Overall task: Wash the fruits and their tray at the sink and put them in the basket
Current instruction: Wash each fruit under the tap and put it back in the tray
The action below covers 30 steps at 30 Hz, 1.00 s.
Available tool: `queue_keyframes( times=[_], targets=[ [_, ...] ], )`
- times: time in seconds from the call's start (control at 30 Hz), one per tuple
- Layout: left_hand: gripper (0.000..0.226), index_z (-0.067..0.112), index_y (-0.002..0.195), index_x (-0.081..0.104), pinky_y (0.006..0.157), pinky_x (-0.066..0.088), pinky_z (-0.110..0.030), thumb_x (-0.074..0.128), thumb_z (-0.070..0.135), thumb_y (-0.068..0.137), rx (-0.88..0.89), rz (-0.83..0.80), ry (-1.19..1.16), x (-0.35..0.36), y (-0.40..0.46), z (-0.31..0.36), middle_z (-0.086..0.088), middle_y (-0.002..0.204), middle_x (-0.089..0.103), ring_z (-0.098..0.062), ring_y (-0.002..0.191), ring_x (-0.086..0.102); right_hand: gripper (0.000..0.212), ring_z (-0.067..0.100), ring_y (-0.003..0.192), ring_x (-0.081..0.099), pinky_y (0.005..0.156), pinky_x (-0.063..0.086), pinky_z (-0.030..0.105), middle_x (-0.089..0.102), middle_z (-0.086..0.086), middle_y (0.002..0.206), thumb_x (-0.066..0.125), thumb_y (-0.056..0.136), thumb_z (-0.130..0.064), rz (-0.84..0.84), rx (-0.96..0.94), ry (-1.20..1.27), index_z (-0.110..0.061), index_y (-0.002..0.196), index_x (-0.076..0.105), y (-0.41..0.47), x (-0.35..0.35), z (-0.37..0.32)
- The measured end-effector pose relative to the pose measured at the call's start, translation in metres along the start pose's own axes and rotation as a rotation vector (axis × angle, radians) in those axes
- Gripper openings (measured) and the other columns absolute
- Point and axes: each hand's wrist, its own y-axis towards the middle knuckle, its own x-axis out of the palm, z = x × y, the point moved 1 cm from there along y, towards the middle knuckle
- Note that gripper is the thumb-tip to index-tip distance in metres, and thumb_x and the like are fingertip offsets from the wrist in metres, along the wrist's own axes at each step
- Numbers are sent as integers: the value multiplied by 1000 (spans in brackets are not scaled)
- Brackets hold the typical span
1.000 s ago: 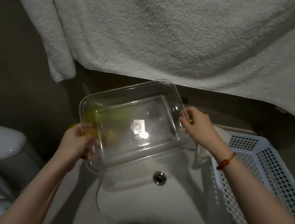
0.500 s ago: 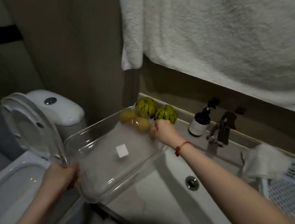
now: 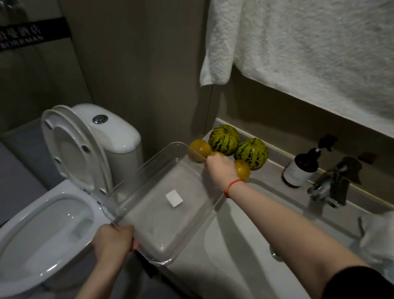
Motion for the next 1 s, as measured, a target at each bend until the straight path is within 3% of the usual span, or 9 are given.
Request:
queue_keyframes(
  times=[0.1,0.3,0.63,0.7,0.77,0.83,0.9,1.0],
  targets=[
    [20,-4,67,67,80,55,-43,65,16,69,-27,-32,-22,7,1,-4,-26,69,68,-37,79,68,24,34,102,62,75,51,38,64,15,107,46,88,0,5,-25,-74,-2,103,65,1,3,1],
    [19,-6,63,63,81,55,-48,66,6,78,-79,-74,-38,18,3,-13,-25,64,66,-34,75,69,23,31,99,63,69,48,34,63,11,106,48,90,-3,32,-57,-154,-8,103,66,-2,7,4],
    [26,-15,79,67,83,54,-48,67,12,78,-68,-89,42,20,11,-20,-33,80,67,-41,87,67,26,33,96,65,67,49,38,66,12,102,43,90,4,21,-123,-170,-5,103,64,-10,21,5],
    [32,-12,80,68,82,53,-39,65,20,83,-13,-138,176,13,7,-12,-28,77,69,-36,83,69,26,32,97,65,63,44,35,65,11,103,43,89,3,36,-124,-164,-5,102,64,-12,20,6],
    [40,-5,72,66,69,46,-30,61,31,89,66,-147,380,1,3,5,-19,60,66,-27,70,66,23,32,97,64,62,40,34,63,12,106,43,90,1,63,-82,-123,-6,102,61,-14,16,9],
    [46,-7,80,63,68,38,-33,54,36,93,197,-29,603,-12,0,29,-22,74,67,-32,81,63,18,32,96,63,62,39,33,60,11,108,44,92,-6,116,-8,-58,-8,104,58,-17,9,18],
    [46,-12,93,62,75,43,-39,50,32,95,369,92,731,-14,-1,60,-32,96,64,-43,95,60,17,33,94,63,61,41,34,58,10,108,47,94,-16,203,83,46,-9,107,57,-21,0,33],
    [31,-7,94,64,77,46,-44,52,22,94,656,53,659,17,-1,110,-31,94,63,-45,91,60,26,38,97,60,67,45,38,59,15,111,50,94,-26,284,261,293,-7,111,55,-29,-9,62]
  ],
)
